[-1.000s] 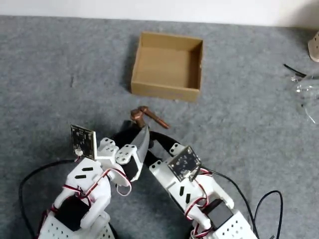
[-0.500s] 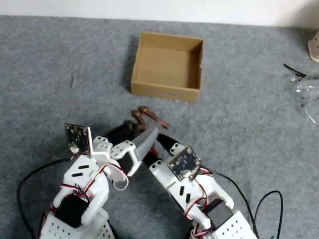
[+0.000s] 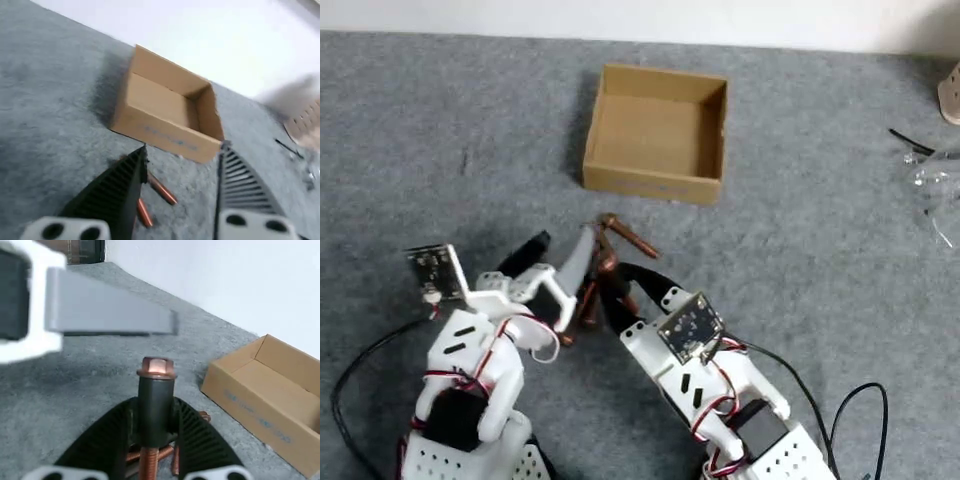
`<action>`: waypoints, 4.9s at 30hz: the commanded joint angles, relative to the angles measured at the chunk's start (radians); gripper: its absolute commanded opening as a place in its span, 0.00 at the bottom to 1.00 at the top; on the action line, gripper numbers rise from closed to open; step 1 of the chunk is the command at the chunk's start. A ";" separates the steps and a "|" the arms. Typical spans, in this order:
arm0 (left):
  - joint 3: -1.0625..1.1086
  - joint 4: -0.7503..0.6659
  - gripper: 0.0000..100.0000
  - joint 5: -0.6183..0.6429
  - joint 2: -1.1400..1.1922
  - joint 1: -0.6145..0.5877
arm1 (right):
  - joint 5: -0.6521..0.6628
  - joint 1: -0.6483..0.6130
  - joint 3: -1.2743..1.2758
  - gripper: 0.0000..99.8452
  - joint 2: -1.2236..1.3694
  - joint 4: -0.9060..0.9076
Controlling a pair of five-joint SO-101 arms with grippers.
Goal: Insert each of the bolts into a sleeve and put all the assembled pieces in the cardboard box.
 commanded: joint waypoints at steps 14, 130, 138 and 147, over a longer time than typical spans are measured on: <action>0.042 -0.063 0.00 -0.239 -0.002 -0.128 | 0.005 0.099 0.124 0.00 -0.013 -0.025; 0.225 -0.256 0.01 -0.710 0.001 -0.117 | -0.058 0.389 -3.436 0.27 2.776 1.328; 0.225 -0.256 0.01 -0.710 0.001 -0.117 | -0.121 0.343 -3.425 0.27 2.511 1.328; 0.225 -0.256 0.01 -0.710 0.001 -0.119 | -0.124 0.179 -3.142 0.27 2.129 1.328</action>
